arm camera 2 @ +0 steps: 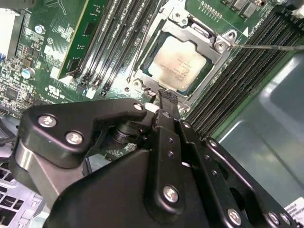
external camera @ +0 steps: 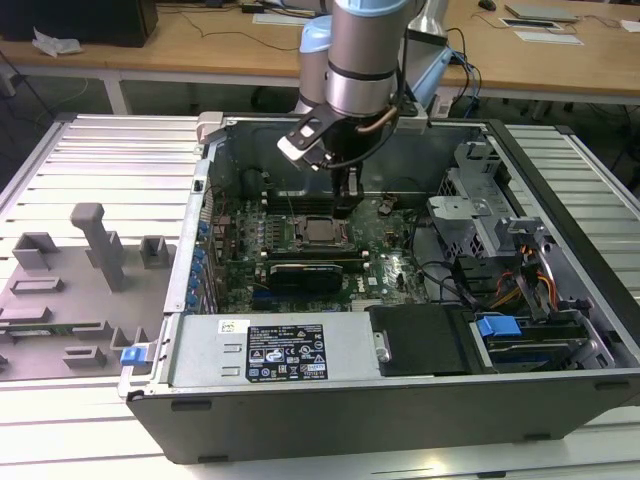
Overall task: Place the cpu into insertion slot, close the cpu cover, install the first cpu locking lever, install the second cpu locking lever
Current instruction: 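Close the cpu cover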
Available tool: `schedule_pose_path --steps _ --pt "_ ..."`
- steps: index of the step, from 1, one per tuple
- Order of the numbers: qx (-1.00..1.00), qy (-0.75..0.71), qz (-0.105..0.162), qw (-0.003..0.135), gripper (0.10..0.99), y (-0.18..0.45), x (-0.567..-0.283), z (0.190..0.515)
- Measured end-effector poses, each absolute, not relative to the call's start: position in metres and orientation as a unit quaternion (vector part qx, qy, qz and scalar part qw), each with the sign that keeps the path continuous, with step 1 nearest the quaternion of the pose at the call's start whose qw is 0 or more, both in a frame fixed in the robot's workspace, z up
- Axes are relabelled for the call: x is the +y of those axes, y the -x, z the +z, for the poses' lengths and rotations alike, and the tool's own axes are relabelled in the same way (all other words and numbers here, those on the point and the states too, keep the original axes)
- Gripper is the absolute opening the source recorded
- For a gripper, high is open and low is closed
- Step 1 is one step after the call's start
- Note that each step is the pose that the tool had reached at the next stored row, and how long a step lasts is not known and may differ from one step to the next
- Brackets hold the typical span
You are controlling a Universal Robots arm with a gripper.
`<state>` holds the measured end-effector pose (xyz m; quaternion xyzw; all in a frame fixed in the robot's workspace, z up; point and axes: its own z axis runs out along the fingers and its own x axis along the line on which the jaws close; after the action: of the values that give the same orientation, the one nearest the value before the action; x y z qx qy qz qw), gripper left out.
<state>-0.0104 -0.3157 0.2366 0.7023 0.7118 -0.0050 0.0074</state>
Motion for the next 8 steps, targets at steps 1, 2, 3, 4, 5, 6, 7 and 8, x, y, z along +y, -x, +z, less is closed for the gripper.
schedule_pose_path --steps 1,2,3,4,5,6,7,8 --pt "0.712 -0.702 -0.003 0.009 0.106 0.012 -0.316 0.236" --pt "0.712 -0.702 -0.002 0.011 0.106 0.015 -0.316 0.235" --pt "0.712 -0.702 -0.001 0.012 0.106 0.018 -0.316 0.235" --pt "0.712 -0.702 0.0 0.012 0.106 0.021 -0.316 0.235" --pt "0.712 -0.702 0.001 0.013 0.106 0.026 -0.316 0.234" --pt "0.712 -0.702 0.001 0.013 0.106 0.033 -0.316 0.232" --pt "0.712 -0.702 0.0 0.013 0.106 0.037 -0.316 0.23" --pt "0.712 -0.702 0.001 0.013 0.106 0.037 -0.316 0.23"
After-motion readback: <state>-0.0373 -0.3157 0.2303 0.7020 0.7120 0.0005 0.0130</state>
